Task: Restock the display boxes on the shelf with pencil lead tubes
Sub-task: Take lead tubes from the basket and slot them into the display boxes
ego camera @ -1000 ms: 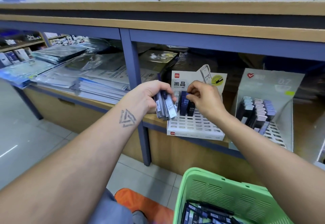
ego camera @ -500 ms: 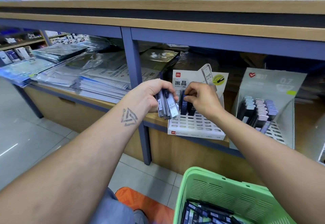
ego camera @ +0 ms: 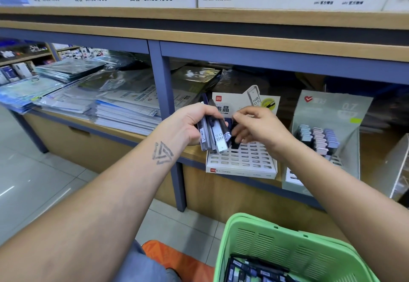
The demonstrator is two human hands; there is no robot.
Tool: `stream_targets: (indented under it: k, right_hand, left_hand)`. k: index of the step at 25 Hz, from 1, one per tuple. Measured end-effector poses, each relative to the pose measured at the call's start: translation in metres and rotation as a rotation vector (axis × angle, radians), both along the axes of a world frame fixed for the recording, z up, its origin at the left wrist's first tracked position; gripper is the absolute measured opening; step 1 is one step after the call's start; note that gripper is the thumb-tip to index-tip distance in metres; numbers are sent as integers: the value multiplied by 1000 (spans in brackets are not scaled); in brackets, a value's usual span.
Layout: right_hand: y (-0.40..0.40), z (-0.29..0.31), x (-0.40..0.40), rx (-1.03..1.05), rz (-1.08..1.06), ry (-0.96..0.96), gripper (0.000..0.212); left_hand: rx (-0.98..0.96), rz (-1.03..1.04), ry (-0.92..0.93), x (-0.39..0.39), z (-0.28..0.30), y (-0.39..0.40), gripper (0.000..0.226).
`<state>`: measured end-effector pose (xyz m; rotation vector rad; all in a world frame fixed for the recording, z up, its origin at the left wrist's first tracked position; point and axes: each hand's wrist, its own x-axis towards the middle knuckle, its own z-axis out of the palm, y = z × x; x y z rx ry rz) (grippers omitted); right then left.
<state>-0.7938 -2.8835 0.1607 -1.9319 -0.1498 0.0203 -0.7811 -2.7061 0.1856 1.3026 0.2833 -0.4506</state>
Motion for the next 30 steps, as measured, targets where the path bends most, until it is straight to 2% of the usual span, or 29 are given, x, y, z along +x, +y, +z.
stream_targets:
  k: [2,5,8,10,13,16,18,23,26,30]
  right_hand:
    - [-11,9,-19,194,116,209,30]
    - [-23,17,-34,314,106,256,25]
    - [-35,25,-40,193,-62,130,15]
    - [-49,27,-42,142,-141,37,20]
    - [-79,32,-46,254,-193,-10,25]
    - [-115,36,-54,324,-125,-87,19]
    - [-141,34,-59,246,-116,-193,30]
    - [-193,29,-64,-117,-330,-561,26]
    - [-211,25,-68,-230,-373,-562,22]
    - [-223,17,-65,-388,-410,-449,26]
  left_hand:
    - [-34,-33,-4,-2,2,-10,19]
    - [-45,-78,-14,-9,4,-28,14]
    - [-37,-63,-35,-12,2,-41,13]
    - [-23,-60,-55,-13,2,-50,12]
    - [-58,-55,-66,-14,6,-62,17]
    - [-106,-89,-72,-16,10,-79,15]
    - [-138,-113,-64,-18,11,-95,9]
    - [-145,-187,-81,-21,12,-137,14]
    - [-159,-222,-78,-24,8,-158,15]
    - [-157,-242,-81,-25,2,-177,13]
